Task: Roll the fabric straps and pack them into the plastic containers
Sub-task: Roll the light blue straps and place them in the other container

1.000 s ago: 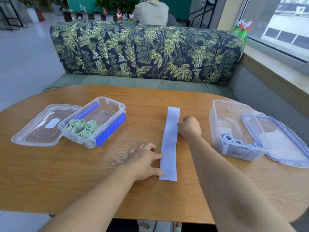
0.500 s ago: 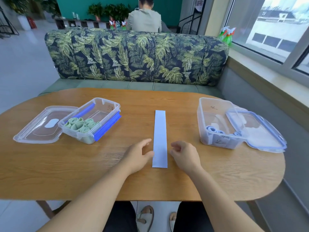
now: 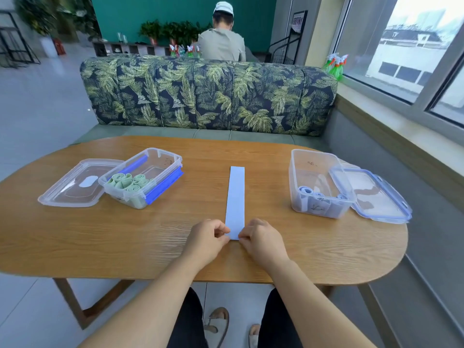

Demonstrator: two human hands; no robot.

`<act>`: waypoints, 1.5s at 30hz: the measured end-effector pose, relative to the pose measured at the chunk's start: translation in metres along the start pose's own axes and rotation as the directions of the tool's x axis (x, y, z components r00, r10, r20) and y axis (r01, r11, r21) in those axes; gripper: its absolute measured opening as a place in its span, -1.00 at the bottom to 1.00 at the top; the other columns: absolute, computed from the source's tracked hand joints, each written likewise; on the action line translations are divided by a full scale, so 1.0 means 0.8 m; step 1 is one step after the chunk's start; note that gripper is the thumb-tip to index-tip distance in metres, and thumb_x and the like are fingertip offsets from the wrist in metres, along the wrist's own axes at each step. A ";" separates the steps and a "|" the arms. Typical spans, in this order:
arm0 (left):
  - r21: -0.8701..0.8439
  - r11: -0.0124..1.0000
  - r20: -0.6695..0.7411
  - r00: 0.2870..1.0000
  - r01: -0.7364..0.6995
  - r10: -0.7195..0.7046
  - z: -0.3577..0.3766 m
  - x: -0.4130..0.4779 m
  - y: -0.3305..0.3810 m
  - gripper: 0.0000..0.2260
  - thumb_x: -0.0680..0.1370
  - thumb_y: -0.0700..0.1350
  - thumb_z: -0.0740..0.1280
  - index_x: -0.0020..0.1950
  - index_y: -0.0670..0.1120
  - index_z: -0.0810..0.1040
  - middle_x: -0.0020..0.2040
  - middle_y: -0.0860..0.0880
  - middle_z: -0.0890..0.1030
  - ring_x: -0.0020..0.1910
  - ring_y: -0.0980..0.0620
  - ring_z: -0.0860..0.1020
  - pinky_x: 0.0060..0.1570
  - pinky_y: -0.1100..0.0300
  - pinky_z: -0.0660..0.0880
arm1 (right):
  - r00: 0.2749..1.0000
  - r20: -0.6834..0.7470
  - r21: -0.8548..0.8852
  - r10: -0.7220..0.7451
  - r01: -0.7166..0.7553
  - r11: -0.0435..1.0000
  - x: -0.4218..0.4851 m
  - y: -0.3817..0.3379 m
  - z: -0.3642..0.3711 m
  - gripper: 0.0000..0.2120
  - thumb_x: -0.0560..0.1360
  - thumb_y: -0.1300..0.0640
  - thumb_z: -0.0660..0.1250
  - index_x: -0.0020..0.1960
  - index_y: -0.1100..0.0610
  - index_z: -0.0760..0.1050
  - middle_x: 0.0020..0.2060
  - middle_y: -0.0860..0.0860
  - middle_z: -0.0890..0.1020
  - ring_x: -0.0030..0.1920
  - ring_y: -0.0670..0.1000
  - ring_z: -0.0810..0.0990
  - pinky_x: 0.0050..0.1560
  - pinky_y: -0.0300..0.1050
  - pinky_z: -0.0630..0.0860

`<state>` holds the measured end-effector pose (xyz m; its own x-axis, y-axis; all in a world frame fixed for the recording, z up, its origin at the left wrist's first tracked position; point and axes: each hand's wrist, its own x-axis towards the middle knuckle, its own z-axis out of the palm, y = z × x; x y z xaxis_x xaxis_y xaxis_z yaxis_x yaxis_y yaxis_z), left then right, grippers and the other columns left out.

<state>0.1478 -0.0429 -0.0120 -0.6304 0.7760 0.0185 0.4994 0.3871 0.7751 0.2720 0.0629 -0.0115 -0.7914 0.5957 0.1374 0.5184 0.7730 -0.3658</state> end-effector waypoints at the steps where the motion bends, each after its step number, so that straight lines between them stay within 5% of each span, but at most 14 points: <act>1: 0.034 0.999 0.002 1.000 -0.014 0.014 0.001 -0.002 0.001 -0.87 0.45 -0.17 0.45 -0.11 0.05 0.61 -0.08 0.09 0.61 -0.07 0.12 0.58 0.01 0.22 0.50 | 1.000 -0.002 -0.028 -0.021 0.021 0.999 -0.001 0.000 0.000 -0.78 0.55 0.09 0.26 0.08 0.06 0.65 0.02 0.01 0.56 0.12 0.03 0.48 -0.16 -0.14 0.39; 10: 0.328 0.928 0.043 0.984 -0.180 0.175 0.013 -0.001 0.001 -0.83 0.52 -0.06 0.39 0.10 0.07 0.62 0.05 0.17 0.56 0.13 0.11 0.43 0.04 0.18 0.42 | 0.997 -0.050 -0.039 -0.063 0.061 0.997 -0.010 0.015 -0.004 -0.80 0.56 0.11 0.23 0.04 0.12 0.61 -0.04 0.02 0.56 0.08 0.04 0.49 -0.19 -0.13 0.38; 19: 0.409 0.893 0.040 0.981 -0.189 0.190 0.010 0.002 0.007 -0.87 0.58 0.01 0.28 0.04 0.09 0.62 0.04 0.13 0.54 0.11 0.09 0.47 -0.06 0.18 0.40 | 0.996 -0.024 -0.049 -0.089 0.088 0.995 0.001 0.003 -0.002 -0.78 0.57 0.11 0.22 0.02 0.12 0.63 -0.07 0.03 0.56 0.05 0.07 0.51 -0.21 -0.13 0.36; 24: 0.378 0.904 0.040 0.979 -0.201 0.202 0.012 -0.011 0.006 -0.89 0.56 0.06 0.29 -0.01 0.13 0.61 -0.12 0.16 0.49 -0.02 0.13 0.47 -0.15 0.22 0.23 | 0.994 0.070 0.018 -0.078 0.077 0.997 -0.005 0.011 -0.016 -0.78 0.54 0.12 0.24 0.03 0.06 0.65 -0.05 -0.03 0.53 0.01 0.00 0.51 -0.19 -0.15 0.36; 33: 0.254 0.959 0.101 0.989 -0.129 0.106 0.004 -0.017 0.004 -0.93 0.52 0.06 0.35 -0.13 0.14 0.61 -0.19 0.16 0.53 -0.14 0.11 0.49 -0.17 0.18 0.35 | 0.958 0.247 0.270 0.148 -0.215 0.939 -0.004 0.016 -0.024 -0.92 0.43 0.09 0.42 -0.22 0.06 0.60 -0.28 -0.09 0.62 -0.22 -0.07 0.53 -0.15 -0.10 0.49; 40: 0.235 0.966 0.103 0.991 -0.109 0.086 0.001 -0.011 0.000 -0.91 0.51 0.08 0.34 -0.12 0.13 0.62 -0.23 0.21 0.57 -0.13 0.17 0.50 -0.11 0.20 0.41 | 0.900 0.350 0.275 0.261 -0.365 0.889 0.007 0.016 -0.028 -0.76 0.41 0.07 0.45 -0.38 0.04 0.47 -0.38 -0.02 0.57 -0.33 -0.05 0.48 -0.21 -0.10 0.45; 45: 0.319 0.931 0.064 0.984 -0.177 0.165 0.001 -0.008 -0.004 -0.88 0.55 0.07 0.30 -0.09 0.10 0.61 -0.18 0.18 0.53 -0.09 0.18 0.42 -0.01 0.17 0.31 | 0.868 0.389 0.258 0.308 -0.423 0.869 0.015 0.011 -0.033 -0.82 0.40 0.10 0.47 -0.30 0.11 0.51 -0.41 -0.02 0.54 -0.35 -0.05 0.45 -0.27 -0.18 0.41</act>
<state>0.1505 -0.0487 -0.0154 -0.4998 0.8596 0.1060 0.7663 0.3818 0.5168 0.2760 0.0828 0.0114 -0.6537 0.6701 -0.3516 0.7018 0.3630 -0.6129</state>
